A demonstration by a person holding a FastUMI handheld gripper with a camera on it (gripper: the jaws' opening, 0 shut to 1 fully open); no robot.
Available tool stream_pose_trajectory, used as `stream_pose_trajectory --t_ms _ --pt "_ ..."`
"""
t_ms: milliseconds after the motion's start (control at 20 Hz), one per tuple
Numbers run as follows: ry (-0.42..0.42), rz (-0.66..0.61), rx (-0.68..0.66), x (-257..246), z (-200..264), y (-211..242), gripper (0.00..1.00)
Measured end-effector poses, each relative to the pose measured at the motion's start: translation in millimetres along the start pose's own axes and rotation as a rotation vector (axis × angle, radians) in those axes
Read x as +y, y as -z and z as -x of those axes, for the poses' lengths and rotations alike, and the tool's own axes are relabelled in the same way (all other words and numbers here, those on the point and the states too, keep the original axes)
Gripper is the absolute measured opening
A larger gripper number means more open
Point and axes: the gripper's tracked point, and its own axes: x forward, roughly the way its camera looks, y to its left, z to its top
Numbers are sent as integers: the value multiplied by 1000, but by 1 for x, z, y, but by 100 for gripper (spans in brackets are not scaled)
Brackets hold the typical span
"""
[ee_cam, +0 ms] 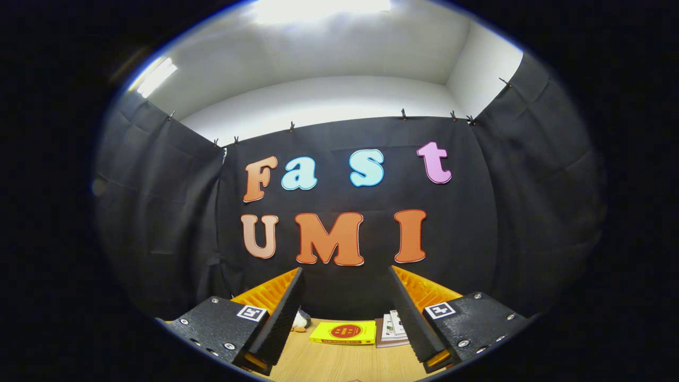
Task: Open the storage box then place both shoes into the box .Put the left shoe in first, then the right shoe, with the right side of both shoes facing outward in a uniform manner.
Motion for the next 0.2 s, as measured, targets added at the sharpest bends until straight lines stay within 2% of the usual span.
stream_pose_trajectory --t_ms 200 --pt "-17 9 -5 7 0 -3 93"
